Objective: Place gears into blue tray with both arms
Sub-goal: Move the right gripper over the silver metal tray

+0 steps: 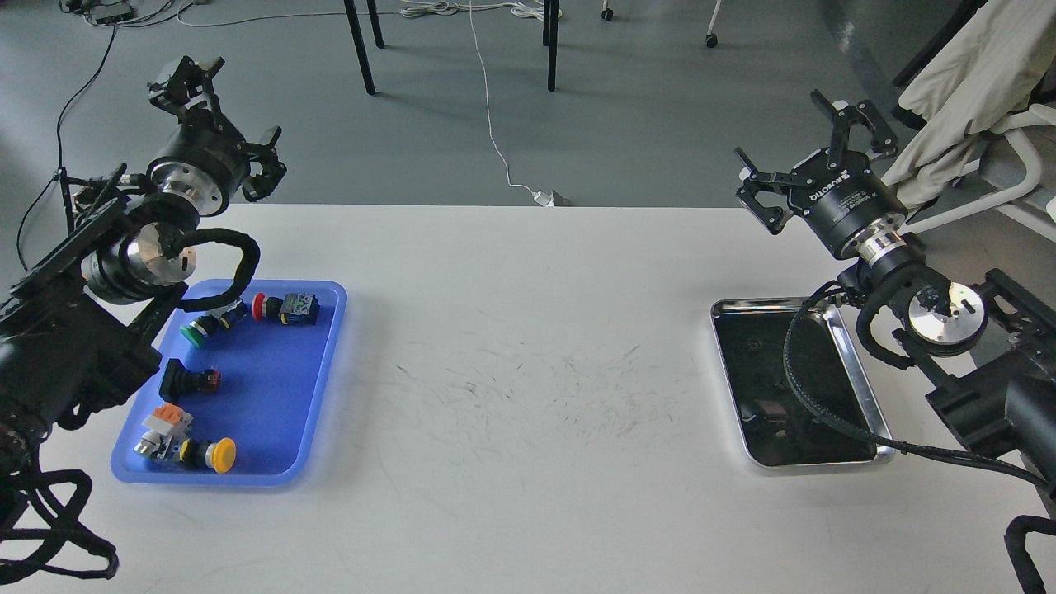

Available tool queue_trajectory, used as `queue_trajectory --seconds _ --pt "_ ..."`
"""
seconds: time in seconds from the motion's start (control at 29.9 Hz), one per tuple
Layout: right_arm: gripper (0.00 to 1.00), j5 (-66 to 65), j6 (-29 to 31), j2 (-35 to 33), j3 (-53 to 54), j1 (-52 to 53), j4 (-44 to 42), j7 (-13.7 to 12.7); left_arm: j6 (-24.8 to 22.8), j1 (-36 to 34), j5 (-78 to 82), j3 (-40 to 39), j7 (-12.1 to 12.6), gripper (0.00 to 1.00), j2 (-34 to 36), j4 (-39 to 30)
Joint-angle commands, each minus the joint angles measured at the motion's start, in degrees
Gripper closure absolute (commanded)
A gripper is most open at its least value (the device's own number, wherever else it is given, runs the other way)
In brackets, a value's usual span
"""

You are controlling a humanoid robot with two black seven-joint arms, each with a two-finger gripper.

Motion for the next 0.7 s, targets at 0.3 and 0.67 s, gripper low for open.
queue_trajectory --seconds 0.3,0.67 --pt "0.01 0.0 0.0 0.8 -0.2 0.8 -0.3 0.0 -0.1 0.0 -0.1 -0.1 -2.8 0.02 0.2 -0.3" --pt "0.01 0.0 -0.2 0.3 -2.6 2.7 -1.0 0.0 -0.1 -0.1 -0.7 -0.3 -3.1 0.02 -0.2 3.2"
